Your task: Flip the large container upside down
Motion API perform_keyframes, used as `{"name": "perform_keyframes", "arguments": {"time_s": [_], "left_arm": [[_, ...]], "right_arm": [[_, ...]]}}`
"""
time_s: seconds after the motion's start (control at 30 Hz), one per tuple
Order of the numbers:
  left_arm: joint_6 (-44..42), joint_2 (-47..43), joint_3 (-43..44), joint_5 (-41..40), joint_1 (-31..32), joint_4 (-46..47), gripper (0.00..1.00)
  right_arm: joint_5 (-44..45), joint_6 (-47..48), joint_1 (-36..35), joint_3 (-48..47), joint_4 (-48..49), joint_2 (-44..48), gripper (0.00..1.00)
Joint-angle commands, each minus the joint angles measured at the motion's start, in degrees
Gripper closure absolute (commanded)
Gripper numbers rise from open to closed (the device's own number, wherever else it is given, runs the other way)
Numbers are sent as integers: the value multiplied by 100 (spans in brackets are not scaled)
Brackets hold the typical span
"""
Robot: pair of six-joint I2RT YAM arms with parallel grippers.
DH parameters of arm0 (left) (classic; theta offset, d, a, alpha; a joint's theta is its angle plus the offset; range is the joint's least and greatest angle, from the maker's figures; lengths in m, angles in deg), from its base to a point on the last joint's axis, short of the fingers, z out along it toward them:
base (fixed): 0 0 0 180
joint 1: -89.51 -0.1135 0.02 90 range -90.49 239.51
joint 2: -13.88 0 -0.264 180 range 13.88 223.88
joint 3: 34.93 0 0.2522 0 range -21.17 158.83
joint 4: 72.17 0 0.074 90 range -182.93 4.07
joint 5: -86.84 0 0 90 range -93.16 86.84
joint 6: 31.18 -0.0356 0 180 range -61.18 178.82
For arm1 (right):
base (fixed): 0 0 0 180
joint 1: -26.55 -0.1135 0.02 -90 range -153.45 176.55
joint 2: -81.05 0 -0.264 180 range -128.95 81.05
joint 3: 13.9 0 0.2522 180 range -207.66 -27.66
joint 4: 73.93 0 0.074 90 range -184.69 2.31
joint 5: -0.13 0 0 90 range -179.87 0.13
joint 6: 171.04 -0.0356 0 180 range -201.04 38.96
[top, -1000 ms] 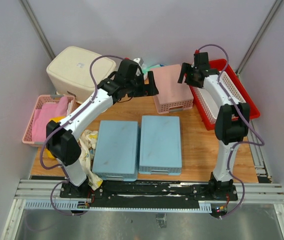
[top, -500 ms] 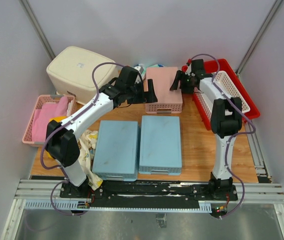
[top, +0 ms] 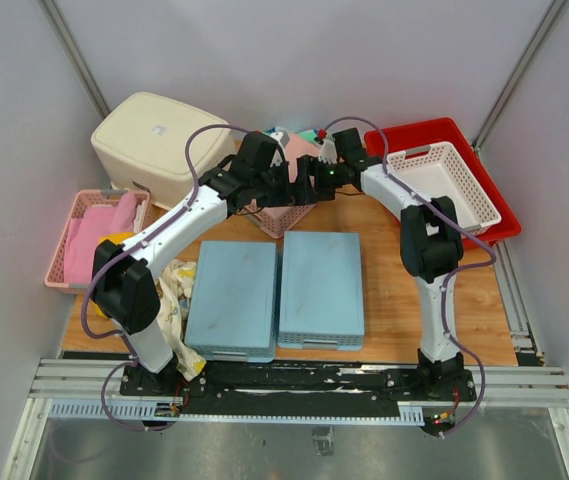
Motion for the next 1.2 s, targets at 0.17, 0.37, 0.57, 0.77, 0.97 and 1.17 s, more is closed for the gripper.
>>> {"name": "perform_keyframes", "arguments": {"time_s": [0.17, 0.37, 0.57, 0.77, 0.97, 1.17], "left_arm": [[-70, -155, 22, 138, -18, 209, 1], [-86, -118, 158, 238, -8, 342, 1], [-125, -81, 275, 133, 159, 368, 1], [-174, -81, 203, 39, 424, 359, 1], [-119, -457, -351, -22, 446, 510, 1], [-78, -475, -448, 82, 456, 590, 1]], "right_arm": [[972, 776, 535, -70, -1153, 857, 28], [2107, 1372, 1202, 746, -1483, 2111, 27], [4502, 2374, 1385, 1154, -1682, 2562, 29], [4060, 3435, 1492, 198, -2596, 1735, 40], [4131, 3322, 1796, -114, -2726, 1311, 44], [3901, 3211, 1910, -95, -2738, 772, 50]]}}
